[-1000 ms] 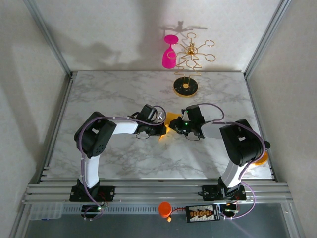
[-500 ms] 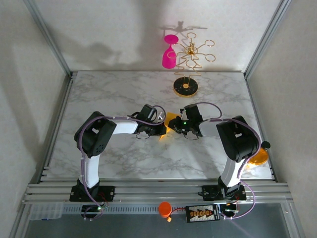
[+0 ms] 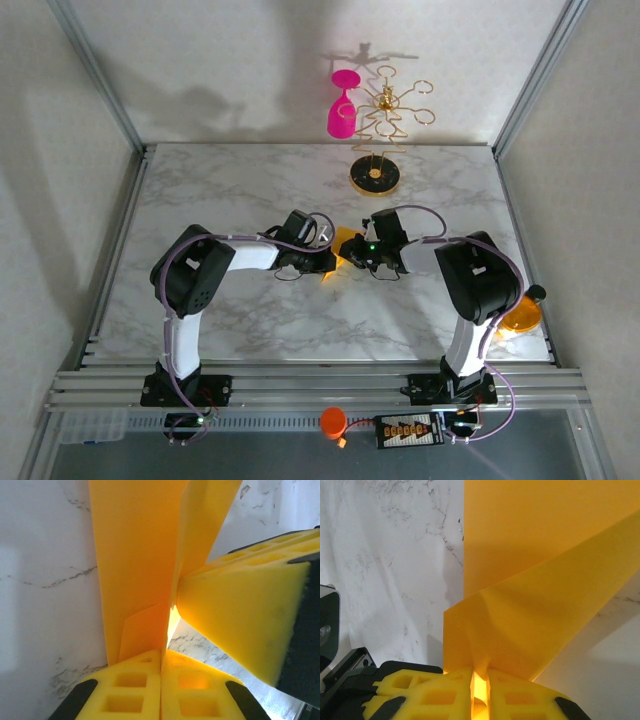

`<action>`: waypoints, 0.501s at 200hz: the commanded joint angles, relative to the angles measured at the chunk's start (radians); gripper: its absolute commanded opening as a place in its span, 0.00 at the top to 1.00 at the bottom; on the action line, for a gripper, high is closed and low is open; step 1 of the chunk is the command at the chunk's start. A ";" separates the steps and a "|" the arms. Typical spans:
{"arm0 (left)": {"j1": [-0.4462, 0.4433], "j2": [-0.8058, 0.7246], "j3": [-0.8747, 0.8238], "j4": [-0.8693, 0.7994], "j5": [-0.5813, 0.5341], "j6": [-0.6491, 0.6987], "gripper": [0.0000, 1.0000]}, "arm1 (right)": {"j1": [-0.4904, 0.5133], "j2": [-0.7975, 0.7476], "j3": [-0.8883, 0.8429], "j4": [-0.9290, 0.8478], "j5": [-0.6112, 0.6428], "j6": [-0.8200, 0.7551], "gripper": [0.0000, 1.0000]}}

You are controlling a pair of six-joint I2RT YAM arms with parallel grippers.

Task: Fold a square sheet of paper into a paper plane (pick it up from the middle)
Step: Fold the wing for the fifth time at the center of the table.

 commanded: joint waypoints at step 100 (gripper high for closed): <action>0.009 0.044 -0.014 -0.085 -0.022 -0.017 0.89 | 0.009 0.035 0.029 -0.097 0.057 -0.040 0.85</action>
